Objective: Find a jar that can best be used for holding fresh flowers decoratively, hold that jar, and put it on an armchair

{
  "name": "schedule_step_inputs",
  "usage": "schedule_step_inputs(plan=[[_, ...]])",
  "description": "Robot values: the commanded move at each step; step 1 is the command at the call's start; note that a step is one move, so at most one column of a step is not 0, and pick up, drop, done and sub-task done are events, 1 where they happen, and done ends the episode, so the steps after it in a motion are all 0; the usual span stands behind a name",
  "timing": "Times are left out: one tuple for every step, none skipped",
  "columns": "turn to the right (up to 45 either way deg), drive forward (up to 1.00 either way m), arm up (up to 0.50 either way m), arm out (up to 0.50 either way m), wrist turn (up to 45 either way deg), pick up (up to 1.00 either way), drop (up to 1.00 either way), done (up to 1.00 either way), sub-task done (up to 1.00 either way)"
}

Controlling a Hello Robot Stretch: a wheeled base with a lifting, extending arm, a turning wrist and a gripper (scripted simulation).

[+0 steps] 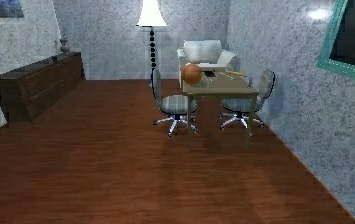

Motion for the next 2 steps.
schedule_step_inputs(plan=[[-3.0,0.0,0.0,0.0,0.0,0.0,0.0,0.0,0.0],[0.0,0.3,0.0,0.0,0.0,0.0,0.0,0.0,0.0]])
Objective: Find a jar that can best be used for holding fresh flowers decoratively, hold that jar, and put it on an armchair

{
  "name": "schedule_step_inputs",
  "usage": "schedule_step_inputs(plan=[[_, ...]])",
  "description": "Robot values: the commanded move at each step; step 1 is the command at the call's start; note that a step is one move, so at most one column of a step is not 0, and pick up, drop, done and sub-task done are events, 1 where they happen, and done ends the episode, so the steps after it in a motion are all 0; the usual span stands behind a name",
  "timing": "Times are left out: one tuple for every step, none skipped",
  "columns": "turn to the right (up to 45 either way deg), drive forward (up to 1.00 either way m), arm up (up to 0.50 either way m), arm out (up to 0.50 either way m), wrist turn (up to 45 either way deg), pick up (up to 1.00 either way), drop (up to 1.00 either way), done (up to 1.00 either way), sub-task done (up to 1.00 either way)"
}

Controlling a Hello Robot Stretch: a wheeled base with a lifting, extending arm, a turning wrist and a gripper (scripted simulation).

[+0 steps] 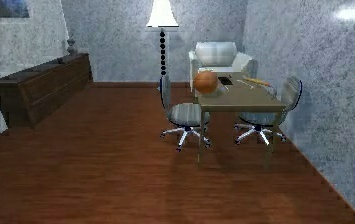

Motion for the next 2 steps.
schedule_step_inputs(plan=[[-21.0,0.0,0.0,0.0,0.0,0.0,0.0,0.0,0.0],[0.0,1.0,0.0,0.0,0.0,0.0,0.0,0.0,0.0]])
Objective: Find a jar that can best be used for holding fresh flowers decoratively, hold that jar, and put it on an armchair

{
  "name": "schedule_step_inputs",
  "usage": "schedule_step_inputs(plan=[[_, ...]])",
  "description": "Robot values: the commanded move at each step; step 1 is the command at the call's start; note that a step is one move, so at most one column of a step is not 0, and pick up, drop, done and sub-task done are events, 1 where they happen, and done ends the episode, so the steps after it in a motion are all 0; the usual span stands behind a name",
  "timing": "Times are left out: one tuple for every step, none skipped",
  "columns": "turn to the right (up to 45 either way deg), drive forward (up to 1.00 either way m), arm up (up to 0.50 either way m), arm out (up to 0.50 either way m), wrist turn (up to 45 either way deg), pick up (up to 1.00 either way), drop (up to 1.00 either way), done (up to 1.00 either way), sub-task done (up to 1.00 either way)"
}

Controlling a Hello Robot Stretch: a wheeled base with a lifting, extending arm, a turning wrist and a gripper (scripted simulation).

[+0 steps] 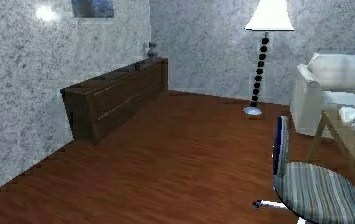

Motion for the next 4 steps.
schedule_step_inputs(plan=[[0.0,1.0,0.0,0.0,0.0,0.0,0.0,0.0,0.0],[-3.0,0.0,0.0,0.0,0.0,0.0,0.0,0.0,0.0],[0.0,1.0,0.0,0.0,0.0,0.0,0.0,0.0,0.0],[0.0,1.0,0.0,0.0,0.0,0.0,0.0,0.0,0.0]])
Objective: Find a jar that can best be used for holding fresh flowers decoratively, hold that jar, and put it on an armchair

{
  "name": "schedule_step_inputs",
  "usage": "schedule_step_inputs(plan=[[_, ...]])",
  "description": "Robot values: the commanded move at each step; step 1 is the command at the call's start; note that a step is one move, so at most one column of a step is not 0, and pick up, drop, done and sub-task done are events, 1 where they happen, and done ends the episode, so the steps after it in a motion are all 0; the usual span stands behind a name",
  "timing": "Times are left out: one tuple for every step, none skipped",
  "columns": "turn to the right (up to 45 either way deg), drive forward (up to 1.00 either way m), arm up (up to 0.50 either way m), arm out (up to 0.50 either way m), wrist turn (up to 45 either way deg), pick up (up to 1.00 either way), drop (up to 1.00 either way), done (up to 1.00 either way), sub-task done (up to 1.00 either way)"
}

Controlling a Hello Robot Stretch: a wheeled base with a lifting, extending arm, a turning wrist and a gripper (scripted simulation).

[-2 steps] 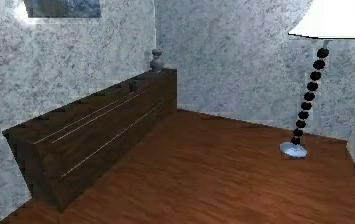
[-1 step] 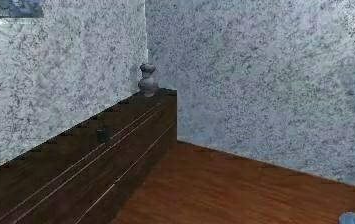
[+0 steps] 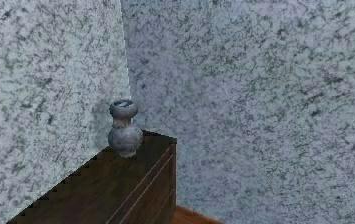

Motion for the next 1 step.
schedule_step_inputs(plan=[[-3.0,0.0,0.0,0.0,0.0,0.0,0.0,0.0,0.0]])
